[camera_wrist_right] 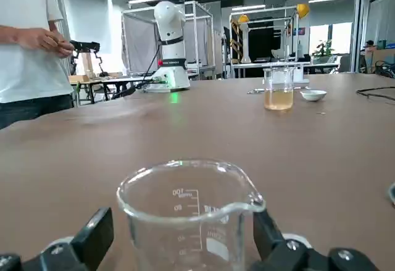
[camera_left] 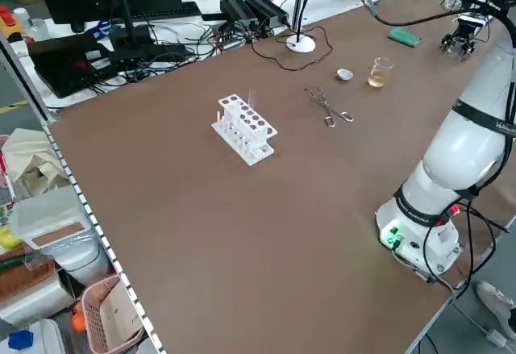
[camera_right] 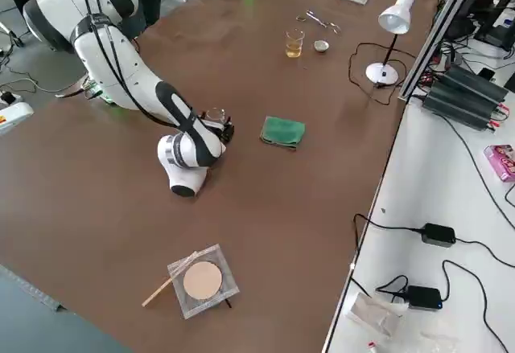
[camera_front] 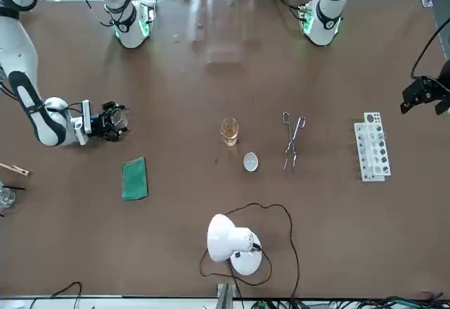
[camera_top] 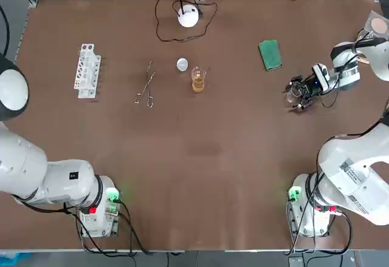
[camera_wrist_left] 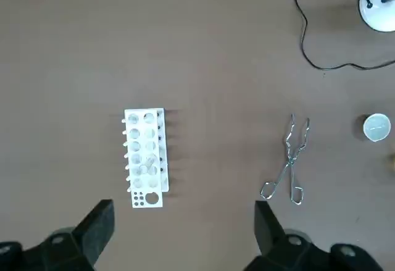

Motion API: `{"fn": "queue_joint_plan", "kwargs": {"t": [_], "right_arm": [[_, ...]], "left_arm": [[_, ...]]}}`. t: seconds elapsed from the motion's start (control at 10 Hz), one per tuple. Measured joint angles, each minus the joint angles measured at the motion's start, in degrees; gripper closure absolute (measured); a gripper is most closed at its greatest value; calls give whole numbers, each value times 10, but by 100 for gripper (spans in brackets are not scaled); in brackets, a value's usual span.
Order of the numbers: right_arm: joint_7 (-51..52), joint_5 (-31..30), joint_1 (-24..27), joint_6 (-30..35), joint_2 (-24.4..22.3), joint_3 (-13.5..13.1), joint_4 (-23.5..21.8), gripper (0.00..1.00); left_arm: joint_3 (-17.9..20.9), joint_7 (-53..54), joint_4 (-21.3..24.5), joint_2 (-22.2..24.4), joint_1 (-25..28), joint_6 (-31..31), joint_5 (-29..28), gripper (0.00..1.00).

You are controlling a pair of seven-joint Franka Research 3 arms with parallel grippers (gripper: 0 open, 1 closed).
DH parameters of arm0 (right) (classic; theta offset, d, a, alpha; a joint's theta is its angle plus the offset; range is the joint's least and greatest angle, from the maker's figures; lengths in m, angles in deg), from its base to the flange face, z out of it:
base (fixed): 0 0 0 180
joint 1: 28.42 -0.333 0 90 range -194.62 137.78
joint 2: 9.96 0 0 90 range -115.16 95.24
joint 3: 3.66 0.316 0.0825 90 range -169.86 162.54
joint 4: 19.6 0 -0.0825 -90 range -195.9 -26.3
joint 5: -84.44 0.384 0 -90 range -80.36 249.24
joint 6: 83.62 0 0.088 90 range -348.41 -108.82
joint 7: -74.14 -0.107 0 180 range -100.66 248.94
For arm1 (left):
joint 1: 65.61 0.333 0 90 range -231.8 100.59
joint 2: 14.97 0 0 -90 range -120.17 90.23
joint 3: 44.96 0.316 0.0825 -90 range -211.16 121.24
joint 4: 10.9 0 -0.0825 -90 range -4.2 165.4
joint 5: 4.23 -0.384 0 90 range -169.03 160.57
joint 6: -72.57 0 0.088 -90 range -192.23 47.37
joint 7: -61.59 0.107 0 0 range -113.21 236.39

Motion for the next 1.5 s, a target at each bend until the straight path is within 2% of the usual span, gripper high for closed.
{"fn": "queue_joint_plan", "kwargs": {"t": [1.3, 1.5], "right_arm": [[-20, 20, 9, 91, -27, -1, 6, 0], [-55, 36, 8, 108, -56, 1, 6, 0]], "left_arm": [[1, 1, 0, 0, 10, 0, 0, 0], [1, 1, 0, 0, 11, 0, 0, 0]]}}
